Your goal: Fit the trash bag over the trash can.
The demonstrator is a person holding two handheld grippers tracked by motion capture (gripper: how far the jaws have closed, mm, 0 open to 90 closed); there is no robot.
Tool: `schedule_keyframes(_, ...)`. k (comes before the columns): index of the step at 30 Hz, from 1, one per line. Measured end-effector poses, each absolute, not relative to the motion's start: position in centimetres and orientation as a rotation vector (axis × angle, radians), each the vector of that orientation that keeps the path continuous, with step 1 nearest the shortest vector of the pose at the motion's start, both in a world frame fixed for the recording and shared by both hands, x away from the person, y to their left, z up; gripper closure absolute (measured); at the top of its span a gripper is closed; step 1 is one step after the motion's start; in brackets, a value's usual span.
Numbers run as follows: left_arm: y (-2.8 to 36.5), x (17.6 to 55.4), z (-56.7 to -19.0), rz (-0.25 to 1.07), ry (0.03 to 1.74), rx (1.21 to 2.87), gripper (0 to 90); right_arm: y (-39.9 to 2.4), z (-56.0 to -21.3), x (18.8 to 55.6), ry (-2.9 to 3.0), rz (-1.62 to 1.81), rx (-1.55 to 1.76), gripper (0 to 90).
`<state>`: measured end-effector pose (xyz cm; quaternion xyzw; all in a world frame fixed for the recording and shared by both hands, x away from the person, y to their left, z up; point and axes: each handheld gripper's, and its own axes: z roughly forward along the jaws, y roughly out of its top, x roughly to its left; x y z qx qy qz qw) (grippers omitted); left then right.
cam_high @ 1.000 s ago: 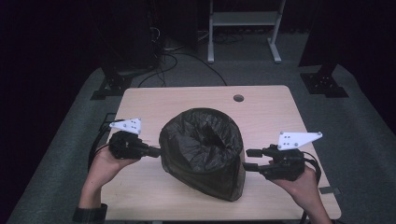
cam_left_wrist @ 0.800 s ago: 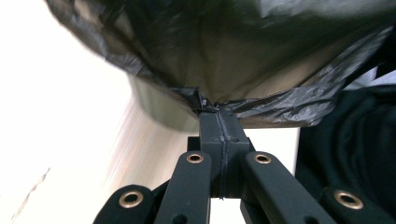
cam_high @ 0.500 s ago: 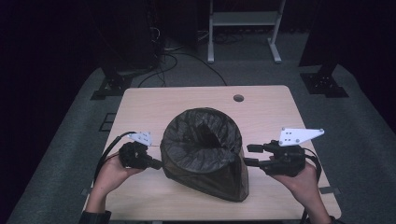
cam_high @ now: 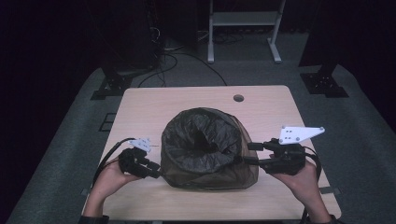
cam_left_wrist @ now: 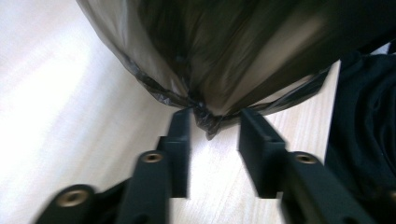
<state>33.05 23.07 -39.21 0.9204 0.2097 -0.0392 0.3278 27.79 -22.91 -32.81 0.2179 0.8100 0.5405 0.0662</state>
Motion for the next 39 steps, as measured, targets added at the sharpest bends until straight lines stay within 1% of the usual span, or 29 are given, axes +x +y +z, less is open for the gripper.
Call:
schedule_keyframes(1, 23.2, 32.9, -38.7, -0.094, 0.547, 2.399, 52.0, -22.9, -32.7, 27.8, 2.44, 1.631, 0.65, 46.3)
schedule_keyframes(2, 23.5, 32.6, -37.8, -0.057, 0.54, 2.384, 48.5, -22.8, -32.6, 27.8, 2.439, 1.633, 0.652, 45.1)
schedule_keyframes(3, 23.7, 32.5, -37.2, -0.043, 0.534, 2.37, 43.2, -22.8, -32.5, 27.8, 2.436, 1.634, 0.65, 43.1)
schedule_keyframes(4, 23.9, 32.3, -36.5, -0.031, 0.524, 2.36, 42.8, -22.8, -32.4, 27.9, 2.435, 1.636, 0.649, 41.4)
schedule_keyframes(7, 24.2, 31.9, -34.5, 0.02, 0.504, 2.312, 34.2, -22.7, -31.9, 28.0, 2.412, 1.644, 0.654, 34.6)
schedule_keyframes(9, 24.3, 31.9, -33.5, 0.067, 0.507, 2.271, 24.7, -22.6, -31.5, 28.2, 2.393, 1.656, 0.654, 30.9)
schedule_keyframes(13, 24.0, 32.0, -32.0, 0.142, 0.493, 2.198, 13.9, -22.0, -30.6, 28.8, 2.396, 1.647, 0.641, 30.0)
schedule_keyframes(14, 23.9, 32.0, -31.9, 0.155, 0.488, 2.177, 9.2, -21.7, -30.3, 29.0, 2.401, 1.647, 0.633, 29.7)
schedule_keyframes(16, 23.6, 32.0, -32.0, 0.18, 0.479, 2.146, 5.1, -21.1, -29.8, 29.5, 2.408, 1.643, 0.619, 28.3)
schedule_keyframes(17, 23.5, 32.0, -32.1, 0.192, 0.479, 2.141, 0.2, -20.7, -29.6, 29.8, 2.416, 1.651, 0.613, 26.5)
schedule_keyframes(19, 23.4, 32.0, -32.6, 0.222, 0.479, 2.123, 0.0, -20.1, -29.4, 30.3, 2.429, 1.637, 0.611, 21.7)
schedule_keyframes(21, 23.3, 31.9, -33.1, 0.25, 0.482, 2.115, 0.0, -19.3, -29.1, 30.7, 2.437, 1.595, 0.585, 15.0)
schedule_keyframes(25, 23.4, 31.6, -34.7, 0.288, 0.49, 2.066, 0.0, -17.6, -28.7, 31.9, 2.473, 1.57, 0.555, 10.3)
schedule_keyframes(31, 23.8, 31.0, -37.4, 0.329, 0.519, 2.053, 0.0, -14.8, -28.6, 33.5, 2.536, 1.522, 0.508, 2.4)
schedule_keyframes(32, 23.8, 30.8, -37.9, 0.346, 0.522, 2.055, 0.0, -14.4, -28.6, 33.6, 2.543, 1.512, 0.503, 1.4)
schedule_keyframes(34, 24.0, 30.6, -38.7, 0.335, 0.532, 2.044, 0.0, -13.6, -28.7, 33.9, 2.568, 1.484, 0.484, 1.2)
schedule_keyframes(39, 24.4, 30.2, -41.1, 0.333, 0.58, 2.106, 0.0, -11.9, -29.3, 34.4, 2.622, 1.392, 0.424, 1.2)
